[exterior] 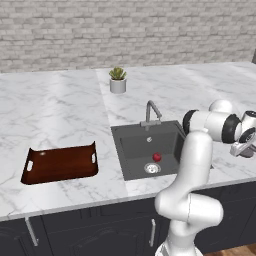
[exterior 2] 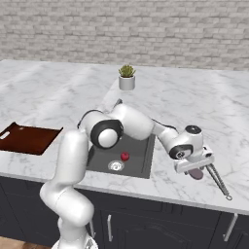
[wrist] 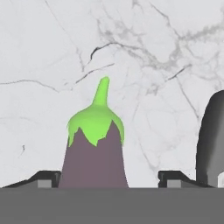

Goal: Pick up all produce items and place them in the sink. Turn on the sink faucet to wash them. Then turn the sink off and put them in the tray.

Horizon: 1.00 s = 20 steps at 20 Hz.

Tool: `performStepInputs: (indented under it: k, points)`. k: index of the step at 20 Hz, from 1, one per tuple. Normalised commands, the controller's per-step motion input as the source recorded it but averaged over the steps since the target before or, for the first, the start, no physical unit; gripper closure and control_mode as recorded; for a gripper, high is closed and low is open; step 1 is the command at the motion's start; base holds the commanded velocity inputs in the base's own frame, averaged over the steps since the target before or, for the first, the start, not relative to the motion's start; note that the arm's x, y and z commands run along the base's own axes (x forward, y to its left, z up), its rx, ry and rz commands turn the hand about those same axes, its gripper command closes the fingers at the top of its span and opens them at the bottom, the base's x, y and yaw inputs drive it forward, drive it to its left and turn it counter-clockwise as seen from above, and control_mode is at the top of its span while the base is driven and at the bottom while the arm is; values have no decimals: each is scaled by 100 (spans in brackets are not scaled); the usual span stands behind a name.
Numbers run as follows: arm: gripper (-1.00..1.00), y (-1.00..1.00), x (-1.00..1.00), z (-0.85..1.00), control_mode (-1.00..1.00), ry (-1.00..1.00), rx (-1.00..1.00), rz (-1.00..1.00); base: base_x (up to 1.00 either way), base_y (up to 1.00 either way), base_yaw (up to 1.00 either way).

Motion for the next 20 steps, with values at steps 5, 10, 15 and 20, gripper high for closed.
performStepInputs:
  k: [5, 10, 15, 20]
  points:
    - [100, 11, -4, -5, -100, 1, 0, 0, 0, 0, 0]
    - [100, 53, -43, 34, -100, -8, -2, -4, 0, 0, 0]
    - [100, 95, -27, 86, -100, -17, -8, -14, 0, 0, 0]
    - [100, 100, -8, 87, -100, -11, -10, -20, 0, 0, 0]
